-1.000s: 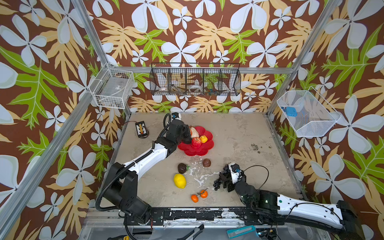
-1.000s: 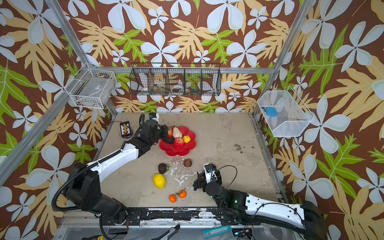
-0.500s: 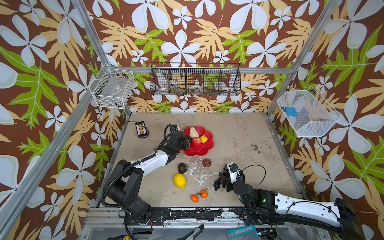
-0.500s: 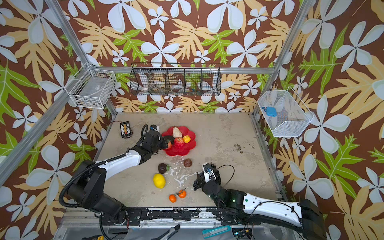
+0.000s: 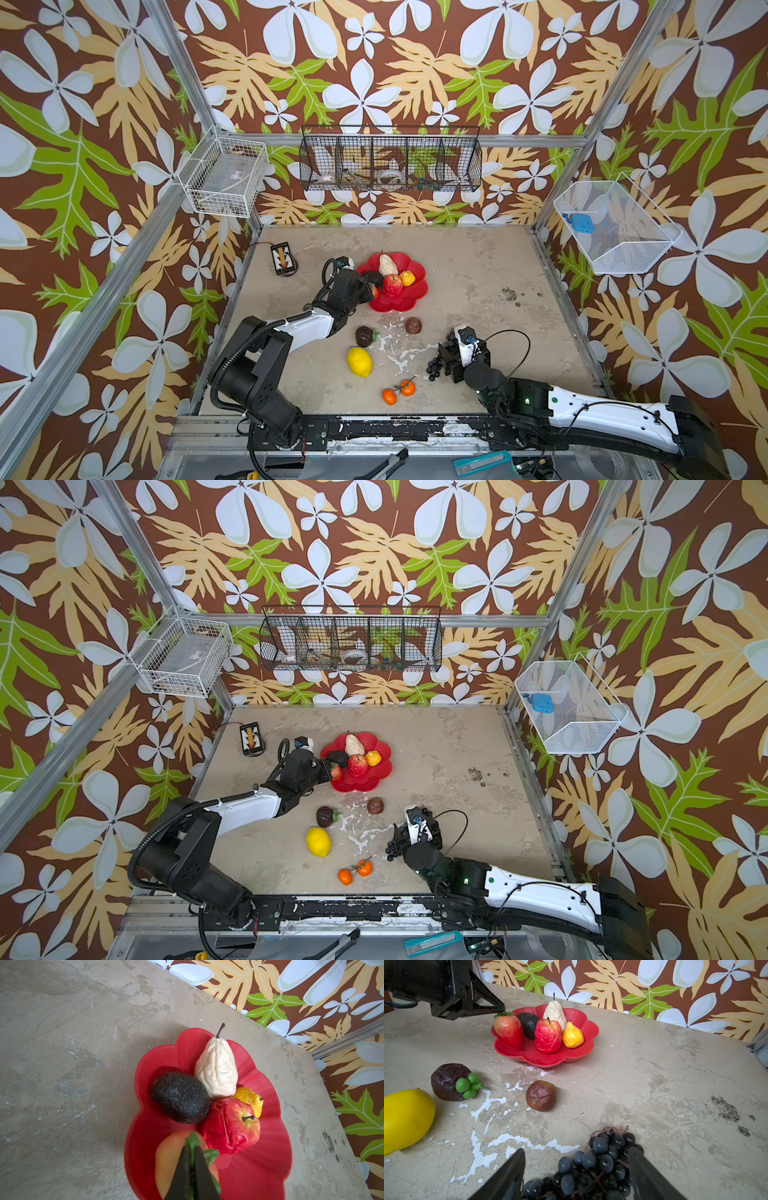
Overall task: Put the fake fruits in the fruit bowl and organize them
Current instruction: 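Carry the strawberry over the red plate with the left gripper while the right withdraws, then lower the strawberry onto the red plate and open the left gripper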
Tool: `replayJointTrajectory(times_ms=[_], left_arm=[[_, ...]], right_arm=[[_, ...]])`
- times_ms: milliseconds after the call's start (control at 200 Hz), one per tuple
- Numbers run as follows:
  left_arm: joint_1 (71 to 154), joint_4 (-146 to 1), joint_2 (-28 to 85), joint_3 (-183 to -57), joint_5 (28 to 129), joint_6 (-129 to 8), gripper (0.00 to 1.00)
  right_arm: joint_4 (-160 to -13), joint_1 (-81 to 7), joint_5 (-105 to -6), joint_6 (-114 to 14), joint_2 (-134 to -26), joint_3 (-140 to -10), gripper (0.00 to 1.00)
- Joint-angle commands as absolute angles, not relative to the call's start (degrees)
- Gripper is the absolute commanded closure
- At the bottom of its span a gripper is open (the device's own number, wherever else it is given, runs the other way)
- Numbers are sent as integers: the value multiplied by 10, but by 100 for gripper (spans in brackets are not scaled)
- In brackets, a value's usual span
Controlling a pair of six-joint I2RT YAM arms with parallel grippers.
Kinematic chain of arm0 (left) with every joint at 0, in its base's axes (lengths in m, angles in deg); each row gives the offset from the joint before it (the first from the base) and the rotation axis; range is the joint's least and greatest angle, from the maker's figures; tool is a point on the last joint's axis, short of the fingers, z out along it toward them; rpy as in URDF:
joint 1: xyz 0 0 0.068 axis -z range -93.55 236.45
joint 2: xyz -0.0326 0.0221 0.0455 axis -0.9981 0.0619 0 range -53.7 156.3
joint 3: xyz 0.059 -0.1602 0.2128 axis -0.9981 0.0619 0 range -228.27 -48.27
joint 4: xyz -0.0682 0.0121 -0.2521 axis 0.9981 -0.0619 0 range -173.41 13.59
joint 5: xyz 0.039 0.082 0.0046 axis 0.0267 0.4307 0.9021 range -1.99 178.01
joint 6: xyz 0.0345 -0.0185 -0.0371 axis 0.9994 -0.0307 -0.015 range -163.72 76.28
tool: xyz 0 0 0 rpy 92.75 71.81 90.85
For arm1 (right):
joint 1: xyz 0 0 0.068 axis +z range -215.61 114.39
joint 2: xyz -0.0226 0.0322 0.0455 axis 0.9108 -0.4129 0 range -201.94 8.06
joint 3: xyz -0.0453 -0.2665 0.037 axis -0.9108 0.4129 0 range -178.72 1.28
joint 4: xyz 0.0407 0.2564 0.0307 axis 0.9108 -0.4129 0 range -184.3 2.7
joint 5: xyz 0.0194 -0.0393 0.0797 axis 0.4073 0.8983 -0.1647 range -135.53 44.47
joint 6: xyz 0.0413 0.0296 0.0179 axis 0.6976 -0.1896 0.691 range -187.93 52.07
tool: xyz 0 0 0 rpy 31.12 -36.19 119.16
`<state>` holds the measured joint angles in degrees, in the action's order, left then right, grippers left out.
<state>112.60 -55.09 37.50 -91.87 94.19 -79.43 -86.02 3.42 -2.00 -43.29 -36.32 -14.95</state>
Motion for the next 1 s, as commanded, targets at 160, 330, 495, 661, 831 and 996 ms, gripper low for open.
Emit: replayJointTrajectory(times_ms=[160,330,495,661,831,996], left_arm=[[1120,-483,392,-905,942,-796,93],[1119,-492,406,-919,940,-802,90],[1116,-508,418,-931,945,-809,83],[1114,-514,418,-931,950,-815,82],[1114,-522,408,-933,954,-812,82],[1114,-542,381,-935,954,-808,80]], right_arm=[[-851,34,-7,-430,-381,-158,23],[-852,34,-6,-429,-383,-159,23],[-850,35,-6,-430,-383,-158,23],[-850,34,-6,-430,-386,-159,23],[-849,34,-6,-430,-390,-159,23],[-849,34,-8,-431,-396,-161,23]])
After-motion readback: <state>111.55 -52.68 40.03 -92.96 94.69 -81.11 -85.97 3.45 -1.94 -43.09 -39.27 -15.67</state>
